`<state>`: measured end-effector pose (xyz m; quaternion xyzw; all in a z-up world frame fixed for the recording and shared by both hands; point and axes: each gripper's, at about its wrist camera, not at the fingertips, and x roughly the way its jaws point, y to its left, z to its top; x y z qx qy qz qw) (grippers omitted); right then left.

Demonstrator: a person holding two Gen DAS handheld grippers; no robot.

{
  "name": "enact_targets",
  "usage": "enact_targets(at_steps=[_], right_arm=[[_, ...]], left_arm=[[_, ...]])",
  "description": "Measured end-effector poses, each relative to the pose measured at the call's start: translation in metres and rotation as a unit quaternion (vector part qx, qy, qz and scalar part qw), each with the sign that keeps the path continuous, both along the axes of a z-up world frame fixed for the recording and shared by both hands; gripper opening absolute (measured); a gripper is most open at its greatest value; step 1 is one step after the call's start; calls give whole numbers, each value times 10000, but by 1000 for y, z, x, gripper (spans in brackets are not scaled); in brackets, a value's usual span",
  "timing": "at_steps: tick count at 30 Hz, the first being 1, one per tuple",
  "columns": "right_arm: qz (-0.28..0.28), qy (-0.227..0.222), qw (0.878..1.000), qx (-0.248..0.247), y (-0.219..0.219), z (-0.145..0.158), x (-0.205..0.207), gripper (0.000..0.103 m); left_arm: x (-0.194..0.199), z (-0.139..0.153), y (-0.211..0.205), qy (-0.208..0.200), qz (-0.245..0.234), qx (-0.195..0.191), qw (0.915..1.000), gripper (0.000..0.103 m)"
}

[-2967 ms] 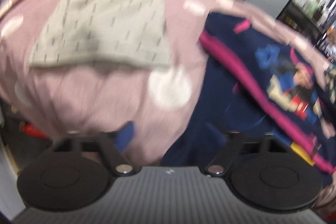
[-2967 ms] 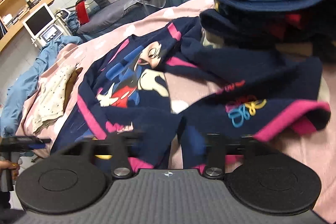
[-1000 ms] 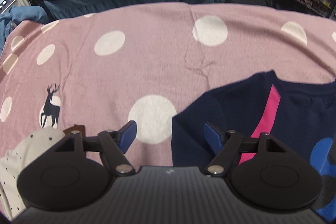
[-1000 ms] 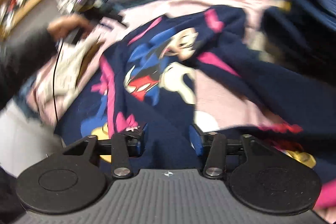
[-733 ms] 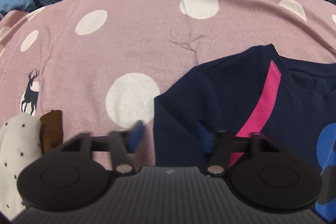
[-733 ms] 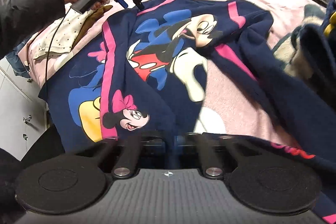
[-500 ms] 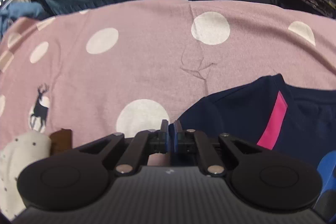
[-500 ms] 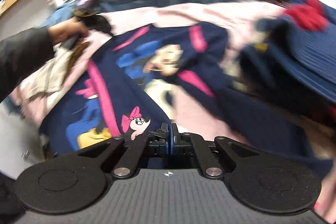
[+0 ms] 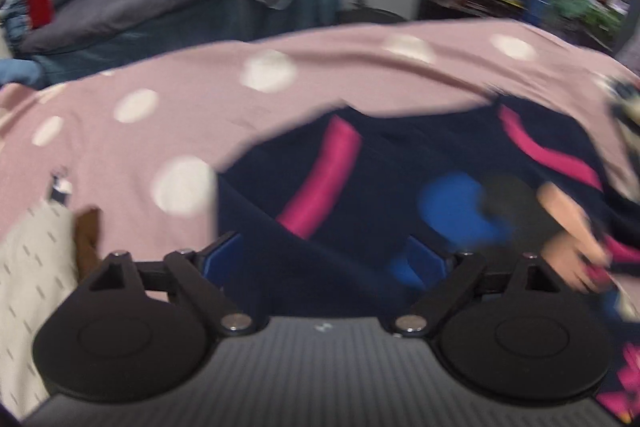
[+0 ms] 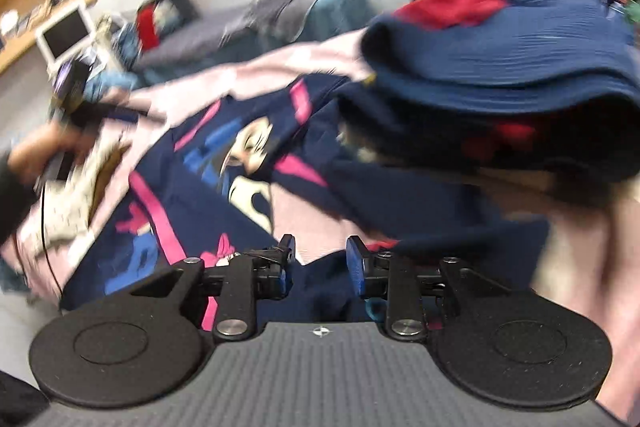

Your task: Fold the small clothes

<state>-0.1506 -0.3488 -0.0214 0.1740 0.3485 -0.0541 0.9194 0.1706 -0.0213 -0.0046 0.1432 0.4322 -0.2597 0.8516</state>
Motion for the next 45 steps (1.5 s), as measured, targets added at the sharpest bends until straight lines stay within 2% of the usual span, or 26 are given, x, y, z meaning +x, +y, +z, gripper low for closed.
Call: enact_targets(at_steps=[1,3,6,8,10,13,16,17,18,19,20,22,24,29,31,32,36,38,42,45], right_arm=[[-169,39,9998,-13,-3,2,-9,51],[-554,111,9984,23,-7,1,-27,59],[-1168,113,9931,35,-17,-1,-49,65],[-1417,183,9897,42,-18,-6,-51,89],[-1515,99,9877,368,-23,-12,-55,90],[-1465,-98,9849,916,-27,-26,-51,84],[-1395,-170,9844,1059,-26,-34,-37,83],[-1421,-146,9836,1099,-26,-38,-33,72],[-1341,-145,9836,1194,-27,-40,-28,57],[-1204,-256,9845,1246,-27,-39,-26,9],[-1111,-383,9868,1114,-24,-27,-29,5],[-887,-760,9919,505,-20,8,-32,5],[-823,-1288,9882,128,-28,52,-36,5],[-1217,-2364,9631,-425,-67,161,-60,5],[-1173,-2547,9560,-860,-71,193,-59,5],[-1140,-2608,9544,-903,-74,204,-56,5],[-659,-2657,9598,-611,-74,225,-17,5],[-367,-2647,9625,-458,-73,225,17,5],[-168,-2726,9620,-52,-62,221,97,5],[523,-2593,9588,1037,-22,201,140,6]], left_arm=[[-22,-3,-2,114,-173,-35,9998,90],[-63,-13,-6,336,-367,-91,9987,91],[-114,-29,-19,564,-775,6,9954,91],[-139,-36,-28,575,-957,75,9937,91],[-155,-40,-34,677,-1002,19,9927,91],[-166,-46,-44,859,-960,-83,9916,91],[-177,-49,-54,707,-1020,26,9923,94],[-179,-50,-56,656,-1015,57,9927,95],[-180,-51,-58,660,-972,74,9931,95],[-181,-50,-59,672,-934,57,9933,95],[-181,-50,-60,657,-933,61,9934,95],[-182,-50,-61,604,-973,141,9933,95],[-184,-50,-62,541,-1020,196,9931,96],[-182,-49,-62,558,-1035,245,9928,98],[-181,-50,-61,564,-1033,243,9928,100],[-180,-50,-61,577,-1031,239,9927,100],[-177,-48,-60,638,-1076,259,9918,100],[-176,-44,-58,701,-1114,204,9911,100],[-176,-30,-40,817,-1016,-158,9913,100],[-172,-14,-10,673,-639,-281,9953,100]])
